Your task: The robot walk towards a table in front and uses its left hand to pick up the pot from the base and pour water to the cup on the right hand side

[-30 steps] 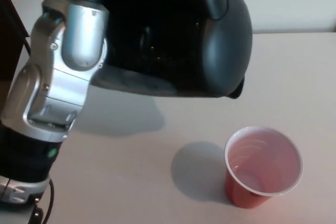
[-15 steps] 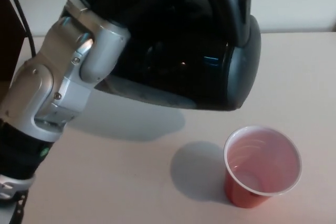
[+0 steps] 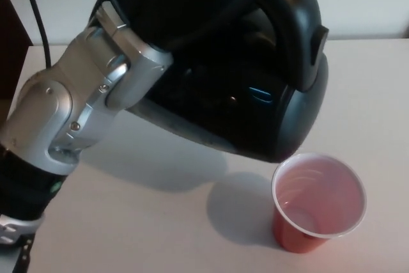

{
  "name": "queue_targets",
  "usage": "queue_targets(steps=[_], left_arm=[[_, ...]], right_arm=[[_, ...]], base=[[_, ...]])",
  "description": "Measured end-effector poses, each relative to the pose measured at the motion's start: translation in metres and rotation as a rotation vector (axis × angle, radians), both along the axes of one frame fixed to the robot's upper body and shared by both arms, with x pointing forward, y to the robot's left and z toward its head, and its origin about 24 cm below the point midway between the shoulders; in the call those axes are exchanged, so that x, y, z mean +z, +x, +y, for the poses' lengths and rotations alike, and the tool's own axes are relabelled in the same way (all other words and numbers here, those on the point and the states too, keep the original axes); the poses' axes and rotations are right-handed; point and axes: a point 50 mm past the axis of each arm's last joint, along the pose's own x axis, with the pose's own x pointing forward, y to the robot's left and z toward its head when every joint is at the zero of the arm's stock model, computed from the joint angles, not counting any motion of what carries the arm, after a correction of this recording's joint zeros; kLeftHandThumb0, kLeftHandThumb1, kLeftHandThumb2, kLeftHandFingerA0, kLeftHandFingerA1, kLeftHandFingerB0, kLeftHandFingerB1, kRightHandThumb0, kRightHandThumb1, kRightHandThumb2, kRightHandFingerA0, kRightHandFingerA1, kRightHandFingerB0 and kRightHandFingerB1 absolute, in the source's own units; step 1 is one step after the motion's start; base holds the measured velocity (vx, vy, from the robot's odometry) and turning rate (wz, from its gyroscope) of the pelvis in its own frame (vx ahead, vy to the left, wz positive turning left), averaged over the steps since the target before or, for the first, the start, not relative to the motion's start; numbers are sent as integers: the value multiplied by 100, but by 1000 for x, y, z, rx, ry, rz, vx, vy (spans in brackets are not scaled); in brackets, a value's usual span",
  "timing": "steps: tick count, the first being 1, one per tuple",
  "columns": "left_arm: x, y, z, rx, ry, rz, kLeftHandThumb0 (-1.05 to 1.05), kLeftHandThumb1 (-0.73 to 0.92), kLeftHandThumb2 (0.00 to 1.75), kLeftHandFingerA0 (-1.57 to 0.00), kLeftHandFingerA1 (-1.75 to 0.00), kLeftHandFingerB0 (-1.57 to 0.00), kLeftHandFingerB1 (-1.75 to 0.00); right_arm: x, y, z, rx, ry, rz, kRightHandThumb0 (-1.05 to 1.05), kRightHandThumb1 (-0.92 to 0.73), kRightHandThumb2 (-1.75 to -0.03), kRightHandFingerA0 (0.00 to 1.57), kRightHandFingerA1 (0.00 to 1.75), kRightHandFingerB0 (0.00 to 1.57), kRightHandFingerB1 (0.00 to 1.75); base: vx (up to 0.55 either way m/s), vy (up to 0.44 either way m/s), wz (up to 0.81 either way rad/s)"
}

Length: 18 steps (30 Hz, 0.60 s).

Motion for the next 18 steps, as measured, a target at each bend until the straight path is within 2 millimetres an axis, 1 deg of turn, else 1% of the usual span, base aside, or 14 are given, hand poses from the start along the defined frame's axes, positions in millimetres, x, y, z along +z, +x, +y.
queue_targets(steps=[1,5,6,7,8,9,10,13,14,16,17,18], left_arm=[[0,-1,-1,-6,0,-3,-25,43,86,-121,-135,-79,-90],[1,-4,-2,-18,-1,-19,-25,43,86,-121,-135,-79,-90],[1,-5,-2,-19,-1,-21,-28,43,84,-124,-140,-78,-87],[1,-5,-2,-23,-1,-25,-28,43,84,-124,-140,-78,-87],[2,-6,-2,-24,-1,-28,-32,54,60,-98,-175,-85,-67],[3,-7,-2,-25,-3,-37,-32,54,60,-98,-175,-85,-67],[4,-8,-1,-27,-6,-43,-28,38,81,-127,-141,-84,-78],[9,-11,-1,-34,-21,-63,-26,37,81,-127,-140,-86,-75],[10,-11,-1,-36,-22,-67,-32,51,61,-99,-162,-91,-59],[11,-13,-1,-44,-21,-78,-28,52,59,-100,-164,-91,-61],[12,-14,-2,-48,-20,-84,-31,54,62,-100,-166,-88,-80],[13,-15,-2,-54,-19,-91,-31,54,62,-100,-166,-88,-80]], right_arm=[[0,0,0,0,0,0,-47,-72,-62,56,67,47,50],[0,0,0,4,1,1,-47,-72,-62,56,67,47,50],[0,0,0,4,1,1,-47,-70,-61,57,69,47,50],[0,0,0,6,1,1,-47,-70,-61,57,69,47,50],[0,0,0,6,1,1,-47,-71,-61,59,68,49,49],[0,0,0,7,0,1,-47,-71,-61,59,68,49,49],[0,0,0,7,0,1,-45,-70,-61,59,70,49,50],[0,0,0,5,0,1,-46,-71,-62,59,70,47,50],[0,0,0,5,0,1,-47,-70,-61,60,69,47,49],[0,0,0,6,0,1,-47,-70,-61,59,67,45,48],[0,0,0,7,0,1,-48,-70,-61,60,67,46,48],[0,0,0,8,-1,2,-48,-70,-61,60,67,46,48]], base=[[0,0,0],[0,0,0],[0,0,0],[0,0,0],[0,0,0],[0,0,0],[0,0,0],[0,0,0],[0,0,0],[0,0,0],[0,0,0],[0,0,0]])
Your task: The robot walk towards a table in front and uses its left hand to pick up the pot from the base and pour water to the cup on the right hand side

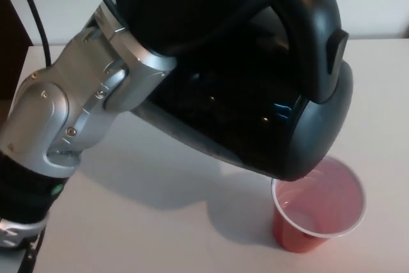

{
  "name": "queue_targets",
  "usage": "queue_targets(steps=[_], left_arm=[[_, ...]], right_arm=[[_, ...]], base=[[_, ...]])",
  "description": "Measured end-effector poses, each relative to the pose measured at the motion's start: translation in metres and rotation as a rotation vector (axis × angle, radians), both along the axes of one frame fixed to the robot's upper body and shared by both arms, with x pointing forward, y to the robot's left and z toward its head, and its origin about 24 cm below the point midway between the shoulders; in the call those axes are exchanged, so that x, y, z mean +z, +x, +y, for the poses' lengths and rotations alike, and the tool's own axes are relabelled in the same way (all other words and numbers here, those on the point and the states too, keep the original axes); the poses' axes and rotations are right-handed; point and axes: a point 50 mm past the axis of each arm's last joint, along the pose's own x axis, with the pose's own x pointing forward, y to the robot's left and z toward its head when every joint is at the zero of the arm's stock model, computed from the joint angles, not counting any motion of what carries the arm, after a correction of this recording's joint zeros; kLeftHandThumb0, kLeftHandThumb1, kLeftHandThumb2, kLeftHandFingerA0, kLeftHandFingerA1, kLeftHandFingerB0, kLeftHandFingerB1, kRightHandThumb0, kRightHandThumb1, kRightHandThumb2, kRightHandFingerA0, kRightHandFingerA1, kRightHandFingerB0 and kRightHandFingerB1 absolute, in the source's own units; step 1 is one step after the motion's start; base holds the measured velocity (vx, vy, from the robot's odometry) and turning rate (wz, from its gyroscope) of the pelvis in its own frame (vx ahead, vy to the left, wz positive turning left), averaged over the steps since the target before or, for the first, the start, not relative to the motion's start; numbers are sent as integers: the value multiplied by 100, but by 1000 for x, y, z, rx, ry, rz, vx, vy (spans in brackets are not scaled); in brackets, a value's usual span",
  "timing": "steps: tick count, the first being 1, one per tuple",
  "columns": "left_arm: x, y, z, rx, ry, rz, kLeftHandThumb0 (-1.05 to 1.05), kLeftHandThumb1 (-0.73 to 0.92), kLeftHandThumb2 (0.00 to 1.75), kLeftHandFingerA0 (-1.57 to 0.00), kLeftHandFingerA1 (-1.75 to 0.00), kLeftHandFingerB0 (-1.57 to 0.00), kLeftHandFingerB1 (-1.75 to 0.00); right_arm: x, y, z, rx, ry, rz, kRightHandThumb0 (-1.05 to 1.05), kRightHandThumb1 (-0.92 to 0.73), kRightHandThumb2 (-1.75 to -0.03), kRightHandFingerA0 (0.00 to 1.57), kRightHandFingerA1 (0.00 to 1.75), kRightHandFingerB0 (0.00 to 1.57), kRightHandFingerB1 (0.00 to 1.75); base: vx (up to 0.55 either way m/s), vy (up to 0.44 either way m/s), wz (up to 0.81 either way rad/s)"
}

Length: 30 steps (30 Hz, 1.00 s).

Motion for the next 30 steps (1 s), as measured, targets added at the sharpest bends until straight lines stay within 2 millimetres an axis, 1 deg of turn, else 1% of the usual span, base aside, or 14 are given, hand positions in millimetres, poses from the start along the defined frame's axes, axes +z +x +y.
queue_targets(steps=[1,3,4,5,6,8,10,11,12,18,22,27,28,30], left_arm=[[0,-1,0,-3,1,-3,-27,59,61,-96,-169,-86,-95],[2,-2,-2,-14,4,-12,-27,60,61,-96,-170,-85,-100],[2,-3,-2,-21,7,-16,-30,60,63,-98,-166,-86,-92],[2,-3,-3,-25,11,-20,-30,60,63,-98,-166,-86,-92],[2,-4,-3,-29,15,-24,-31,58,57,-103,-161,-92,-72],[2,-5,-4,-35,25,-32,-30,56,60,-104,-158,-93,-74],[2,-5,-6,-40,41,-41,-30,58,57,-106,-155,-94,-72],[2,-6,-6,-42,49,-46,-35,54,63,-105,-156,-94,-67],[1,-6,-7,-44,59,-51,-32,56,57,-108,-151,-96,-61],[-2,-4,-13,-48,120,-78,-34,58,61,-109,-158,-92,-67],[-5,-5,-19,-59,172,-116,-33,58,57,-112,-148,-90,-63],[-9,-7,-25,-72,217,-154,-34,58,57,-109,-148,-89,-61],[-9,-7,-26,-74,221,-158,-34,60,58,-110,-148,-87,-61],[-11,-9,-29,-84,228,-167,-33,60,58,-110,-148,-87,-61]], right_arm=[[0,0,0,0,0,0,-48,-70,-61,59,66,46,48],[-1,0,0,2,0,2,-48,-69,-61,61,68,47,48],[-1,-1,0,3,1,3,-48,-70,-61,61,68,47,49],[-1,-1,0,3,1,3,-48,-70,-61,61,68,47,49],[-1,-1,0,4,0,3,-48,-69,-61,61,66,48,48],[-1,-1,0,5,-1,3,-47,-69,-61,61,68,48,49],[-1,-1,0,5,-1,3,-47,-68,-61,60,68,48,50],[-1,-1,0,4,0,2,-47,-69,-61,60,67,49,50],[-1,-1,0,3,0,2,-47,-69,-61,59,66,48,50],[0,0,0,7,-2,2,-48,-69,-61,59,65,46,48],[0,0,0,13,-6,5,-48,-68,-61,58,65,45,48],[0,0,1,18,-9,6,-50,-70,-61,59,64,45,47],[0,1,1,21,-10,7,-49,-70,-61,62,67,49,49],[0,1,1,27,-14,10,-49,-71,-61,62,66,50,49]], base=[[0,0,0],[0,0,0],[0,0,0],[0,0,0],[0,0,0],[0,0,0],[0,0,0],[0,0,0],[0,0,0],[0,0,0],[0,0,0],[0,0,0],[0,0,0],[0,0,0]])
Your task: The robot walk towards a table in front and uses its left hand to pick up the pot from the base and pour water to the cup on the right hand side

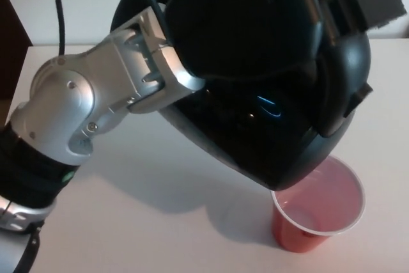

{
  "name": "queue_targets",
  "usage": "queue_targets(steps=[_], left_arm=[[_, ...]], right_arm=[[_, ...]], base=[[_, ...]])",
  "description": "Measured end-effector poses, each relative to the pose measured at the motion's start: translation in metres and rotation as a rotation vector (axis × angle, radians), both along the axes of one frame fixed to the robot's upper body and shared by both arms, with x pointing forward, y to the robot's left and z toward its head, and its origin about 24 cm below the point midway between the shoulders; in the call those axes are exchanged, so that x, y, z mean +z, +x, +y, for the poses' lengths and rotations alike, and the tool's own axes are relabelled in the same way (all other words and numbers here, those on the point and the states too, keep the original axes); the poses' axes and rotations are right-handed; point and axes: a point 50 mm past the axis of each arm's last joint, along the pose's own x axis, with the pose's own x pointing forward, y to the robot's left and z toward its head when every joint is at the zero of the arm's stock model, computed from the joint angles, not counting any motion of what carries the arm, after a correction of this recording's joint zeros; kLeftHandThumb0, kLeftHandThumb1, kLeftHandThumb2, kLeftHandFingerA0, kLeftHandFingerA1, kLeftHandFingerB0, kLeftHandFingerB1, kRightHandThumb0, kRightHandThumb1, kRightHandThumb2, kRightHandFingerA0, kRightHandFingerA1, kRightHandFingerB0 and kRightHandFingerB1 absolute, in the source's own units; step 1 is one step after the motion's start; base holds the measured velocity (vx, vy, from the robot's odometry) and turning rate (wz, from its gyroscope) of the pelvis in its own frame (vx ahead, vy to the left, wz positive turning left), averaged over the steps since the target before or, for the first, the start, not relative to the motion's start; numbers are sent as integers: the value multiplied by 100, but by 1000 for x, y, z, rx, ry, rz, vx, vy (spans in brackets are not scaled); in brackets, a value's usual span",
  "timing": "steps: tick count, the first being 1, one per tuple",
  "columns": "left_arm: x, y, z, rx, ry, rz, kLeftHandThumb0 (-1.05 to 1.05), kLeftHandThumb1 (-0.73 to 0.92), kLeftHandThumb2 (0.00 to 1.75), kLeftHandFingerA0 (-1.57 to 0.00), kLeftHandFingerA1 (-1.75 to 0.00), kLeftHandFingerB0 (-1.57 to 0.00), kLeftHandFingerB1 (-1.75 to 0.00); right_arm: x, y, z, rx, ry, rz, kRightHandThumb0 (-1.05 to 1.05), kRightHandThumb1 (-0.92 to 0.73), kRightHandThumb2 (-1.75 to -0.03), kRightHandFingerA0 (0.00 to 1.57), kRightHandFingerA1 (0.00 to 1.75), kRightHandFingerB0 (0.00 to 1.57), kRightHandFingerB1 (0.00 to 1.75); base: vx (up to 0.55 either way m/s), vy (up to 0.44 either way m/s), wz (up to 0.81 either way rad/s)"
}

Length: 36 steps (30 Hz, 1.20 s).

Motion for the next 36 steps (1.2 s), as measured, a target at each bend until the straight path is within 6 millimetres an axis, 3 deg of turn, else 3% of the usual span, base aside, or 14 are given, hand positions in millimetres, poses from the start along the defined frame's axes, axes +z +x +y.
queue_targets(steps=[9,10,11,12,16,23,26,27,28,29,31,33,34,36], left_arm=[[-3,-4,-8,-36,30,-23,-30,59,57,-108,-144,-89,-63],[-3,-4,-9,-38,31,-25,-29,56,59,-108,-148,-84,-64],[-3,-4,-9,-40,32,-26,-29,56,59,-108,-148,-84,-64],[-3,-4,-9,-41,32,-26,-29,55,59,-109,-148,-85,-63],[-4,-5,-12,-55,39,-30,-29,56,58,-109,-138,-89,-64],[-5,-6,-14,-73,38,-34,-34,55,60,-110,-156,-89,-63],[-4,-6,-14,-76,-1,-6,-29,40,85,-131,-141,-81,-85],[-3,-5,-13,-72,-33,24,-19,58,57,-100,-175,-78,-107],[-3,-4,-12,-71,-51,47,-19,58,57,-100,-175,-78,-107],[-3,-4,-12,-70,-74,73,-10,64,69,-96,-175,-70,-138],[-1,-2,-10,-62,-127,127,-7,77,67,-88,-175,-76,-126],[0,0,-9,-55,-158,162,-5,76,71,-95,-151,-82,-108],[1,0,-9,-53,-177,185,-7,76,73,-115,-127,-89,-99],[5,3,-7,-50,-217,223,-6,77,75,-111,-135,-87,-104]], right_arm=[[0,1,1,10,-11,4,-49,-70,-61,63,66,49,47],[0,1,1,10,-12,5,-51,-52,-92,61,73,43,60],[0,1,0,11,-13,5,-51,-52,-92,61,73,43,60],[0,1,0,12,-14,5,-48,-69,-61,64,65,48,47],[0,1,0,16,-19,7,-49,-69,-61,61,64,47,47],[1,2,0,18,-24,9,-50,-68,-61,64,65,49,48],[1,2,0,18,-25,10,-51,-68,-59,66,66,50,48],[1,2,0,18,-26,10,-51,-68,-60,66,67,50,48],[1,2,0,18,-26,10,-51,-68,-60,66,67,50,48],[1,2,0,18,-26,10,-50,-68,-61,64,66,49,49],[1,2,0,18,-27,11,-49,-71,-60,65,66,50,48],[1,2,0,19,-27,11,-49,-71,-60,64,68,51,48],[1,2,0,19,-27,11,-47,-70,-61,62,67,49,47],[1,2,0,20,-27,11,-47,-70,-61,62,67,48,48]], base=[[0,0,0],[0,0,0],[0,0,0],[0,0,0],[0,0,0],[0,0,0],[0,0,0],[0,0,0],[0,0,0],[0,0,0],[0,0,0],[0,0,0],[0,0,0],[0,0,0]])
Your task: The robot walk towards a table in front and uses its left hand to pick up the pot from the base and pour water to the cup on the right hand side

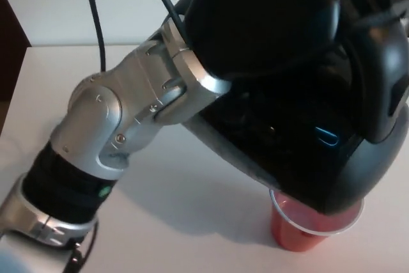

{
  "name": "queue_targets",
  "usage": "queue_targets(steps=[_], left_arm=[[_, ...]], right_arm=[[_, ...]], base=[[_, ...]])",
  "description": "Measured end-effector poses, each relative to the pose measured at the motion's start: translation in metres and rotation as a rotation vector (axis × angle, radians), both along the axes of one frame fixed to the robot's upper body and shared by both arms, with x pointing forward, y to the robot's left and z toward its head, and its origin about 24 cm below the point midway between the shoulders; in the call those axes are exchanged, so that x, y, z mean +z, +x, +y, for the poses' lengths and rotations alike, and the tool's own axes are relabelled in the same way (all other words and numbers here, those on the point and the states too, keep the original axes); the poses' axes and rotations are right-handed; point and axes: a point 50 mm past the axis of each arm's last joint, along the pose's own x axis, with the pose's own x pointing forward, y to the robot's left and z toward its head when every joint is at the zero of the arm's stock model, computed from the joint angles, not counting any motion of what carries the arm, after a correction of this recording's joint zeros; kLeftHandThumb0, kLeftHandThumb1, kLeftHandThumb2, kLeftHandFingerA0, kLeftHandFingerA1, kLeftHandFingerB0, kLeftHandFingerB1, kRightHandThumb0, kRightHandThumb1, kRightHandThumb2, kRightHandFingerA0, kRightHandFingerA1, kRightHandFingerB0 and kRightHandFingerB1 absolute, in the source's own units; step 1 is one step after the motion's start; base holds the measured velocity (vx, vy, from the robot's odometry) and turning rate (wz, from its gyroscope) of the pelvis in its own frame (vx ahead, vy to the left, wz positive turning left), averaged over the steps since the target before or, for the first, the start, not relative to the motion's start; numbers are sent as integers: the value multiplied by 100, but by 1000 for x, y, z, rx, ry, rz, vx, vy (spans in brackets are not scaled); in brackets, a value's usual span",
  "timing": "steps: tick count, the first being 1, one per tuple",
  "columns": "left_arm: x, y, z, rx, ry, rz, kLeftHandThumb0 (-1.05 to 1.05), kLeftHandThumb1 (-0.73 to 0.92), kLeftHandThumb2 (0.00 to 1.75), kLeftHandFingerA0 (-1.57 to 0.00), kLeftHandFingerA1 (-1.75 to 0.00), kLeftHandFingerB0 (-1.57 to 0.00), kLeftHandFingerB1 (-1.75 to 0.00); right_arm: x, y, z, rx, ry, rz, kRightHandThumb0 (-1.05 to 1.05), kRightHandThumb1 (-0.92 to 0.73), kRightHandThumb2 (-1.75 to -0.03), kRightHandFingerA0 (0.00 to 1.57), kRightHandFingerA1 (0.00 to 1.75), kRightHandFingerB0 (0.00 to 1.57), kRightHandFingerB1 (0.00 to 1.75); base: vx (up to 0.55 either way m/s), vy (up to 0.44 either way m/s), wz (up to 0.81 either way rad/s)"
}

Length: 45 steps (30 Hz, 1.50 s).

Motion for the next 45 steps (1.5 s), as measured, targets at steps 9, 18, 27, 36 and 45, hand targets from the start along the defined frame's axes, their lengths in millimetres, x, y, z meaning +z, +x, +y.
queue_targets(steps=[9,18,27,36,45], left_arm=[[16,10,15,19,-144,127,-3,78,71,-107,-141,-85,-99],[24,27,47,72,-327,293,-8,78,73,-101,-148,-84,-98],[12,45,88,133,-526,503,0,82,76,-99,-171,-75,-120],[-16,57,136,186,-775,731,-3,71,82,-96,-155,-82,-104],[-69,63,179,227,-1085,1004,-7,68,79,-97,-153,-85,-100]], right_arm=[[-1,-1,0,1,-1,3,-48,-70,-61,65,66,49,47],[-8,-15,0,3,-3,46,-47,-70,-61,64,63,49,46],[-20,-41,-1,-10,3,117,-47,-69,-60,58,63,45,46],[-30,-64,0,-23,17,184,-48,-70,-60,56,63,47,49],[-36,-79,-1,-30,26,225,-47,-67,-59,57,63,48,50]], base=[[0,0,0],[0,0,0],[0,0,0],[0,0,0],[0,0,0]])
